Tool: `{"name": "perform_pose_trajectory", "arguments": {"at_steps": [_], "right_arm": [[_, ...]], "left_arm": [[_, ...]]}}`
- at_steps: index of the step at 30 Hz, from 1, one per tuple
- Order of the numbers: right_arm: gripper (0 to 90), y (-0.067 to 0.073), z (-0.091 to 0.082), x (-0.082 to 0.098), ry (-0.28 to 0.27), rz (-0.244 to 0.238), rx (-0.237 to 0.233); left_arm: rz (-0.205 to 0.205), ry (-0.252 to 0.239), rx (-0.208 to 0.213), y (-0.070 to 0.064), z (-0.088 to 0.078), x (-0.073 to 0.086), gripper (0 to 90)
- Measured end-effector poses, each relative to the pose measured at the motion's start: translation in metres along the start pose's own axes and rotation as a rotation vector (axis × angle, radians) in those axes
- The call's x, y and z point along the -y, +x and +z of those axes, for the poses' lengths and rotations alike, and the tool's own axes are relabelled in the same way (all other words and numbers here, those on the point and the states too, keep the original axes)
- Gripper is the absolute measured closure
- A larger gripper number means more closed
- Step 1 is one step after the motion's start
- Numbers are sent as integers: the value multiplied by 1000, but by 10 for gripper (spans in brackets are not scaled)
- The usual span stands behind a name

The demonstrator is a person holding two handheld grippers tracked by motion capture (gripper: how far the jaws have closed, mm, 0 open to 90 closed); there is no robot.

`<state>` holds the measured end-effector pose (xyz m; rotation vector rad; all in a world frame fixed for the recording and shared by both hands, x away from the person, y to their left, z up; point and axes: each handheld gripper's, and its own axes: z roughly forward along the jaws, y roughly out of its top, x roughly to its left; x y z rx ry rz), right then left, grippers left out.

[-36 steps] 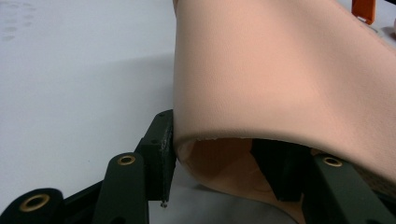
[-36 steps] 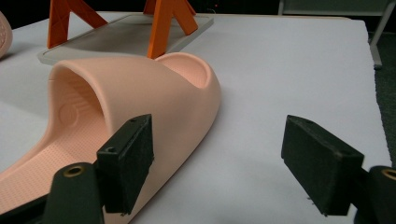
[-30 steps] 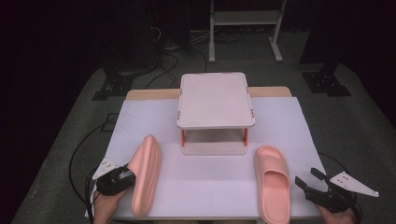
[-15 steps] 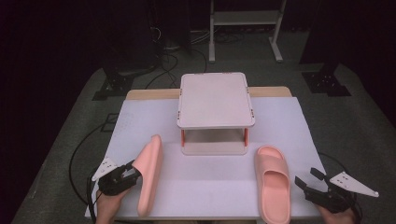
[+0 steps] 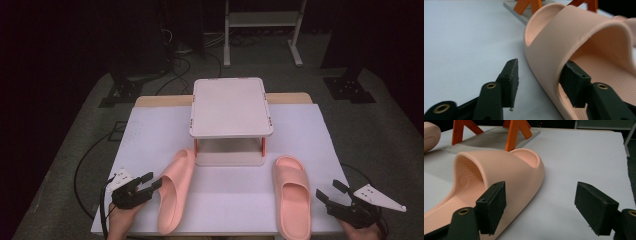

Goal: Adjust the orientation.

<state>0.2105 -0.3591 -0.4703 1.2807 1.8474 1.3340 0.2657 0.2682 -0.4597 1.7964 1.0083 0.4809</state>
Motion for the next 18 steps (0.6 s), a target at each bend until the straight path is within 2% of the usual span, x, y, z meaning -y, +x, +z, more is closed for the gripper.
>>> {"name": "perform_pose_trajectory", "arguments": {"at_steps": [1, 11, 12, 13, 18], "right_arm": [[246, 0, -1, 0, -8, 1, 2], [246, 5, -4, -2, -26, -9, -23], [246, 5, -3, -2, -28, -14, -28], [246, 6, -3, -2, -28, -16, -32], [246, 10, -2, -3, -29, -25, -53]], "left_arm": [[-6, -8, 20, -3, 3, 0, 499], [47, 37, 63, -17, 16, 1, 453], [47, 37, 63, -17, 16, 1, 452], [68, 56, 52, -20, 19, 1, 450], [67, 60, 52, -21, 20, 2, 447]]}}
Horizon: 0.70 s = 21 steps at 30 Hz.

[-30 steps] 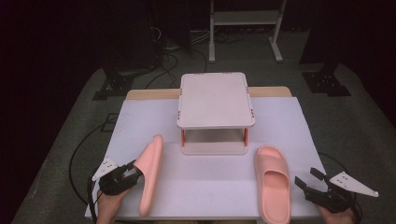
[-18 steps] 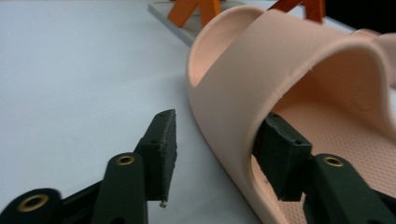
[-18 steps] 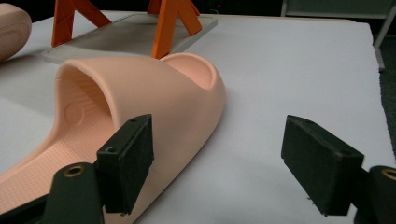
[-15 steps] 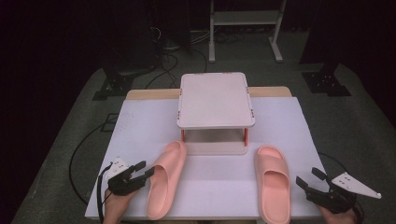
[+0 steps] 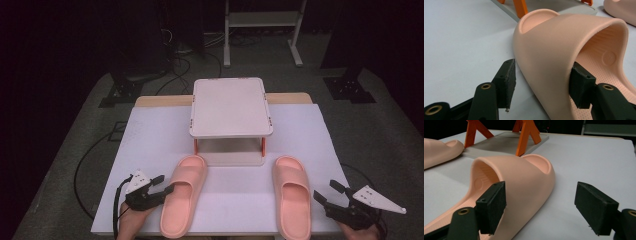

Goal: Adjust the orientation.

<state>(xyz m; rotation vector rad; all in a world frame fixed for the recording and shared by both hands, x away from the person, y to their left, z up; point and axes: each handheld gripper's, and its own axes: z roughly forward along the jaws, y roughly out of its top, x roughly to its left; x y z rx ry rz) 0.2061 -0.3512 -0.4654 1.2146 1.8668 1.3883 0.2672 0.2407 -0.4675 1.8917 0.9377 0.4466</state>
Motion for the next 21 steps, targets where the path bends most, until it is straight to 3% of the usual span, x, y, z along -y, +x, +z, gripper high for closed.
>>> {"name": "perform_pose_trajectory", "arguments": {"at_steps": [14, 21], "right_arm": [[252, 15, 15, -2, 31, -19, -63], [298, 21, 28, -3, 69, -18, -54]], "left_arm": [[11, 8, 2, -4, 3, -1, 506], [21, 26, -2, -6, 6, 0, 522]]}}
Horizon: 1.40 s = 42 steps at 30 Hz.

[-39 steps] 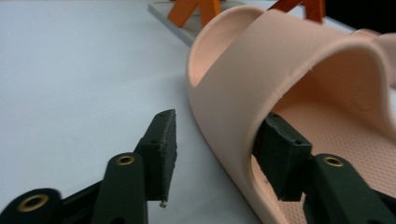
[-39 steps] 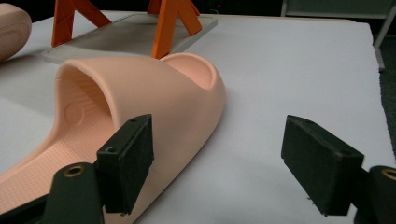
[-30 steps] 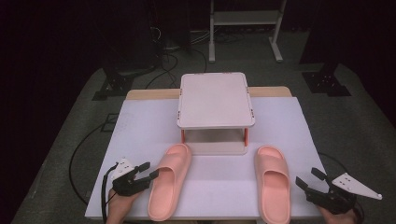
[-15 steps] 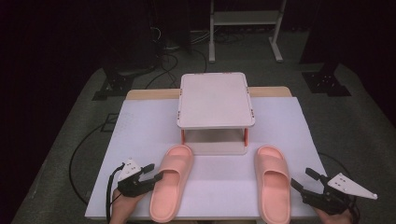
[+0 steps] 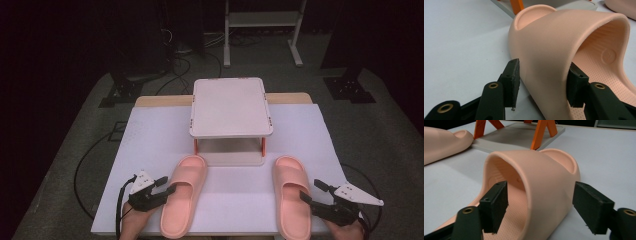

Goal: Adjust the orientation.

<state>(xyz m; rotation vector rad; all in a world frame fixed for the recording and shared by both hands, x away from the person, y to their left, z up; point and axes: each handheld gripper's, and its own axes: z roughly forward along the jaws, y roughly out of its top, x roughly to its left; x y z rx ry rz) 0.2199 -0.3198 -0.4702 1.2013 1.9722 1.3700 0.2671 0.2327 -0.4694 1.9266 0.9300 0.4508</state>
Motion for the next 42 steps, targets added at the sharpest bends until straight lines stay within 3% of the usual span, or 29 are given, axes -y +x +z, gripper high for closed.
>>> {"name": "perform_pose_trajectory", "arguments": {"at_steps": [18, 24, 32, 42], "right_arm": [[497, 3, 17, -2, 50, -8, 92], [589, 6, 15, -3, 46, -41, 134], [656, 7, 13, -5, 54, -51, 159], [716, 8, 10, -5, 59, -56, 154]], "left_arm": [[19, 9, 1, -4, 2, 0, 598], [12, 9, -1, -3, 1, 1, 631], [3, 0, -2, -3, 0, 1, 660], [-8, -19, -14, -1, -5, 1, 720]]}}
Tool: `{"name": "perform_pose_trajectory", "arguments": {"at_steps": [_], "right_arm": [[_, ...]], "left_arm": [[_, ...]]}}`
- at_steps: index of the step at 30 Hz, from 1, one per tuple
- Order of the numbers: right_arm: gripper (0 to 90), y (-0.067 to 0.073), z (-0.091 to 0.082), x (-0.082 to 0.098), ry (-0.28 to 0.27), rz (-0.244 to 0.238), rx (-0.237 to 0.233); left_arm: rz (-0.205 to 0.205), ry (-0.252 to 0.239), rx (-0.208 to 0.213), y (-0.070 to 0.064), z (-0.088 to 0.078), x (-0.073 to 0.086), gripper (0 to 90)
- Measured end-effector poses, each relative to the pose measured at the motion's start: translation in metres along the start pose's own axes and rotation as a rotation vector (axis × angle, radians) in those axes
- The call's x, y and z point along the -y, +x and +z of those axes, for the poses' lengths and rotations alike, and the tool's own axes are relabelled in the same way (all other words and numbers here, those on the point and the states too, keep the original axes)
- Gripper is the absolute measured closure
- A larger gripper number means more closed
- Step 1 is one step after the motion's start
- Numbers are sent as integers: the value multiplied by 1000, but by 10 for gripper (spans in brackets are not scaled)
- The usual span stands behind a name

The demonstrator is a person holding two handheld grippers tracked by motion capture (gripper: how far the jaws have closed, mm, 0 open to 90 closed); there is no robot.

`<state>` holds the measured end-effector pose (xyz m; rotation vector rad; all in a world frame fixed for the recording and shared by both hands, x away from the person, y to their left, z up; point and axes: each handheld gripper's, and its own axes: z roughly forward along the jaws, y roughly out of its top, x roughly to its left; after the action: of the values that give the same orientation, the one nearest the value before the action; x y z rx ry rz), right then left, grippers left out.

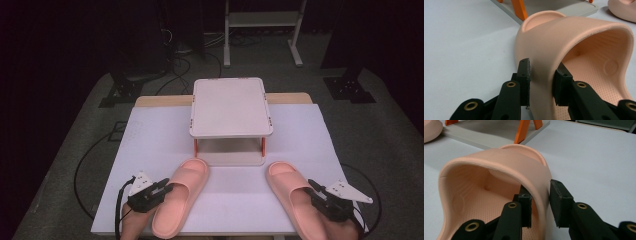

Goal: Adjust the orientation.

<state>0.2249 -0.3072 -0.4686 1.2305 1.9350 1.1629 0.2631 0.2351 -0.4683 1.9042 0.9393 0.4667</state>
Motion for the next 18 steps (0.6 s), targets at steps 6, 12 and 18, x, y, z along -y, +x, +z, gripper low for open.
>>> {"name": "perform_pose_trajectory", "arguments": {"at_steps": [6, 12, 18], "right_arm": [[771, 0, -2, 1, 7, 15, -16], [785, 1, -4, 1, 10, 21, -24], [789, 1, -9, -1, -9, 27, -24]], "left_arm": [[-10, -11, 10, 3, -1, 0, 769], [-9, -14, 21, 3, -3, 0, 773], [-16, -46, 37, 1, -6, -2, 784]]}}
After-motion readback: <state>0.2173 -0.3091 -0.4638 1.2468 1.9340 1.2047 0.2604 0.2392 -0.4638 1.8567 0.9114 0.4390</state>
